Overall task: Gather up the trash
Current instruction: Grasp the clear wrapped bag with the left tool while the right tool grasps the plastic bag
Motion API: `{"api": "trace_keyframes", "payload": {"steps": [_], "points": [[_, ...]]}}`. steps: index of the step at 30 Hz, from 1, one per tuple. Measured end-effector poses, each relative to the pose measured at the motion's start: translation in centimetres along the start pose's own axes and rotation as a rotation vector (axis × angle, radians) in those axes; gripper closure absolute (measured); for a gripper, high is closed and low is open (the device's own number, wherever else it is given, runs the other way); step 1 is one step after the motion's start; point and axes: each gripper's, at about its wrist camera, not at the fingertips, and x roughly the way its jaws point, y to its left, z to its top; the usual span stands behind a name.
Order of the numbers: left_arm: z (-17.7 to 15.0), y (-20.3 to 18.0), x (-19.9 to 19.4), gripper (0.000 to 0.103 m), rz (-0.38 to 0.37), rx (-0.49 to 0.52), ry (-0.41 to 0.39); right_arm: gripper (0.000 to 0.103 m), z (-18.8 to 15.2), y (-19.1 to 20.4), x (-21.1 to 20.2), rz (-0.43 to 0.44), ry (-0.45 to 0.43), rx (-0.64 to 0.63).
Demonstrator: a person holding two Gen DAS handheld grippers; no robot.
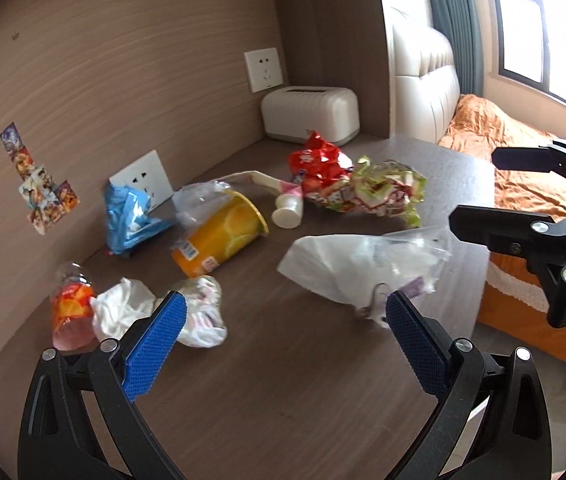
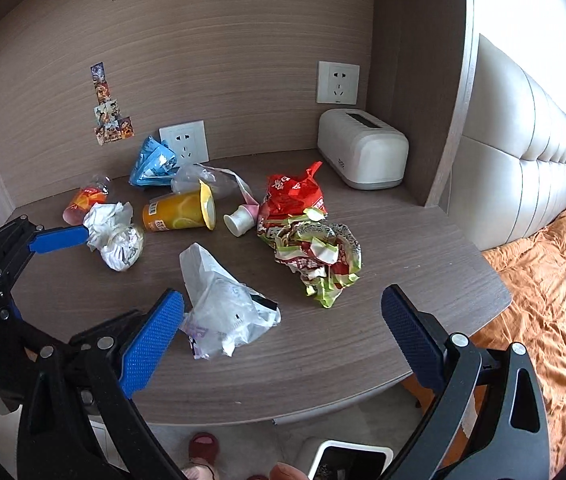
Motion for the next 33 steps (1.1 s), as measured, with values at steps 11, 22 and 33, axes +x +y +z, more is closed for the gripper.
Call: {"api": "trace_keyframes", "payload": {"steps": [11, 22, 33], "points": [[0.3, 5.7, 6.4, 0.005, -0.046, 0.028, 0.079, 0.005, -0.1, 3.1, 5.8, -0.052, 0.097, 0.050], [-0.5, 6.3, 9.4, 0.025, -0.172, 0.030, 0.148, 0.005, -1.4, 3.3, 8.9, -0.081, 0.158, 0.113], [0.2, 5.9, 8.2, 0.050, -0.159, 0.043, 0.167, 0.035, -0.9, 3.0, 7.0, -0.063, 0.119, 0.109]]}}
